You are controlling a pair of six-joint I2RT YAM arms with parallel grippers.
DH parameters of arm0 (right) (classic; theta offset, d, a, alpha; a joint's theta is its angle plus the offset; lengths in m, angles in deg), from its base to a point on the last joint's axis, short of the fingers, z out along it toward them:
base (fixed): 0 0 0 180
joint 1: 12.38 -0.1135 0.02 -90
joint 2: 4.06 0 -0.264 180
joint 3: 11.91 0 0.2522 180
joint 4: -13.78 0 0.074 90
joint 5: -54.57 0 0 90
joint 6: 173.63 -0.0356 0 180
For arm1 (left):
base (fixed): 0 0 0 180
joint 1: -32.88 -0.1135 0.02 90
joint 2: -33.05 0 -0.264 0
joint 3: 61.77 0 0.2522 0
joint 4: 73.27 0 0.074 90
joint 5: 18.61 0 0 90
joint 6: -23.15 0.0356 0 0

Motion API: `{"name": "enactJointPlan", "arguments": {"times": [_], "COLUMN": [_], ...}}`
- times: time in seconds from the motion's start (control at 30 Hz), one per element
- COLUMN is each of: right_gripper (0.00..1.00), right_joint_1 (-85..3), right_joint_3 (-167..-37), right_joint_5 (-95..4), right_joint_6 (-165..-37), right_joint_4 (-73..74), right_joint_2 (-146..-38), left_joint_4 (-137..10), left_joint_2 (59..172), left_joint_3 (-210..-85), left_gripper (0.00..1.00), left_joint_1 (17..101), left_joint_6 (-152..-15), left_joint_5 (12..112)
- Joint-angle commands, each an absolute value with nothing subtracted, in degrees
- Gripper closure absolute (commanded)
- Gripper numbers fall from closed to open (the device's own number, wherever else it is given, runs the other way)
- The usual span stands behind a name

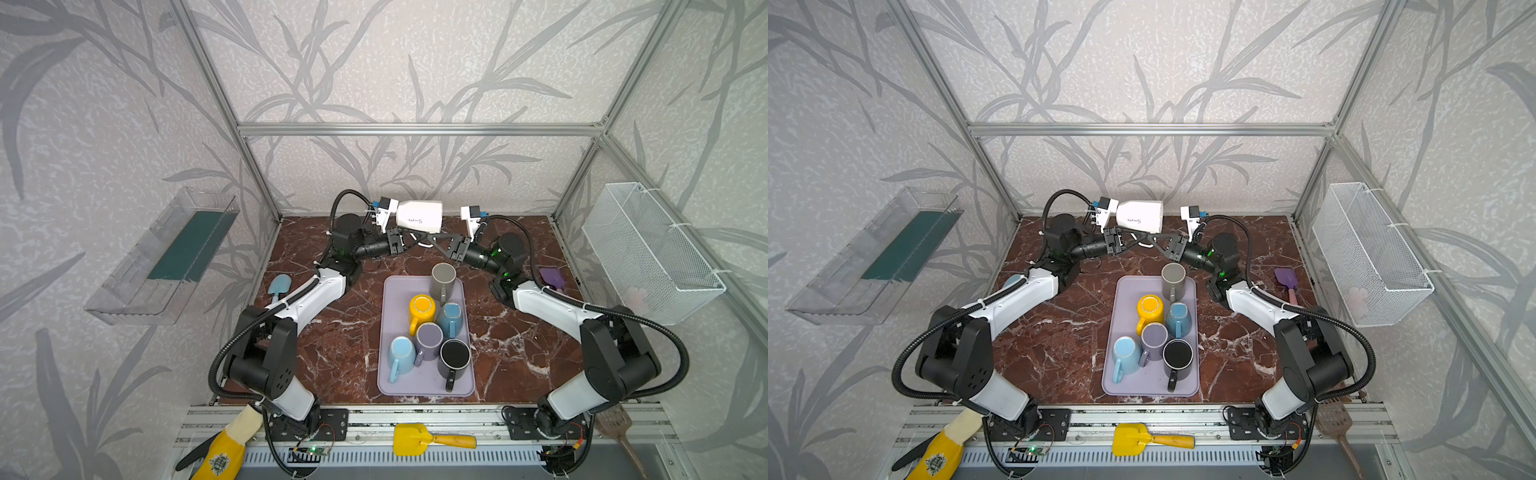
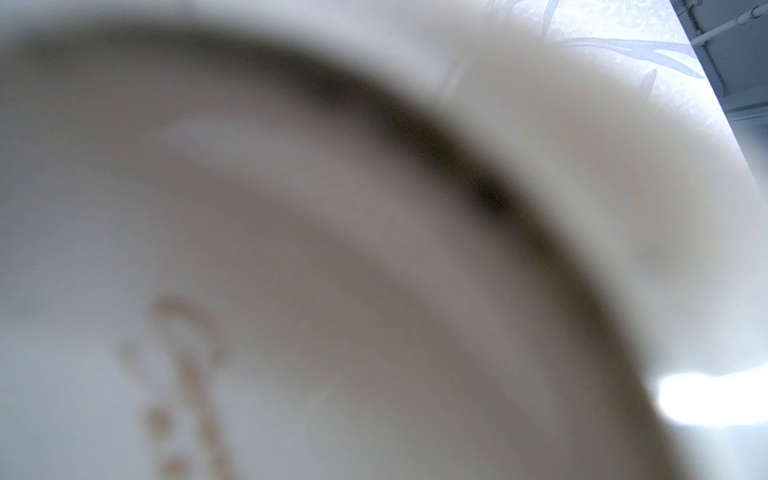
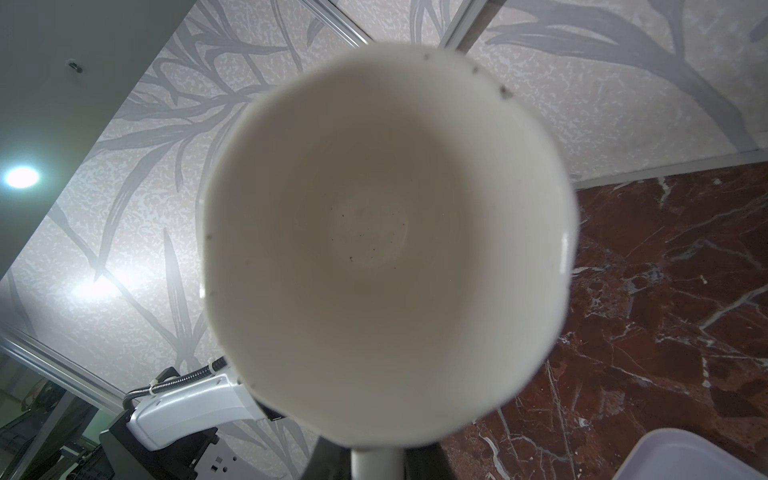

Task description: Turn the mug right side up

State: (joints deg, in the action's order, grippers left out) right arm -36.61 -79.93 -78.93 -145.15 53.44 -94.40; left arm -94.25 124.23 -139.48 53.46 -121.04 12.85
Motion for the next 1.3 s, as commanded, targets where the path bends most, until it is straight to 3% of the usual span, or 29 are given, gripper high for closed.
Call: {"name": "enactJointPlan", "arguments": {"times": [0.0,0.2,0.3,0.37,0.53,0.63,0.9,1.03,1.13,1.23,1.27], "right_gripper": [1.0,1.0,1.0,1.0,1.0,0.89,0.77,0.79,1.0,1.0,1.0], "right_joint_1": [-36.3,-36.3,-36.3,-36.3,-36.3,-36.3,-36.3,-36.2,-36.1,-35.8,-35.6], "right_joint_3": [-80.2,-80.2,-80.1,-80.1,-80.2,-80.5,-80.8,-81.3,-81.6,-81.5,-81.4], "right_joint_5": [-80.2,-80.8,-80.8,-80.4,-79.6,-79.7,-80.0,-80.0,-80.0,-80.2,-80.4], "right_joint_6": [-144.0,-141.9,-141.2,-140.7,-140.6,-141.1,-143.9,-144.1,-144.5,-144.5,-144.6], "right_joint_4": [53.9,51.2,50.1,49.3,48.7,49.4,52.8,52.7,52.1,51.6,51.4], "right_joint_2": [-92.8,-91.5,-91.1,-90.7,-90.2,-90.7,-91.9,-92.1,-92.3,-92.2,-92.1], "left_joint_4": [-98.6,-98.4,-98.5,-98.5,-100.6,-102.7,-104.5,-105.6,-105.6,-105.6,-105.3], "left_joint_2": [122.3,121.6,121.7,121.8,122.0,122.3,123.0,123.2,123.5,123.9,124.0], "left_joint_3": [-139.6,-139.3,-139.4,-139.3,-139.1,-138.9,-138.9,-139.1,-139.3,-139.5,-139.5], "left_gripper": [0.75,0.77,0.96,1.0,1.0,1.0,1.0,1.0,1.0,1.0,0.96], "left_joint_1": [52.9,52.1,52.2,52.1,52.2,52.7,54.3,54.6,54.7,54.7,54.5], "left_joint_6": [-119.2,-119.0,-119.0,-119.1,-120.3,-121.6,-122.3,-123.1,-123.3,-123.5,-123.5], "left_joint_5": [10.4,10.5,10.3,10.3,9.4,9.1,8.1,7.4,7.1,6.8,6.8]}}
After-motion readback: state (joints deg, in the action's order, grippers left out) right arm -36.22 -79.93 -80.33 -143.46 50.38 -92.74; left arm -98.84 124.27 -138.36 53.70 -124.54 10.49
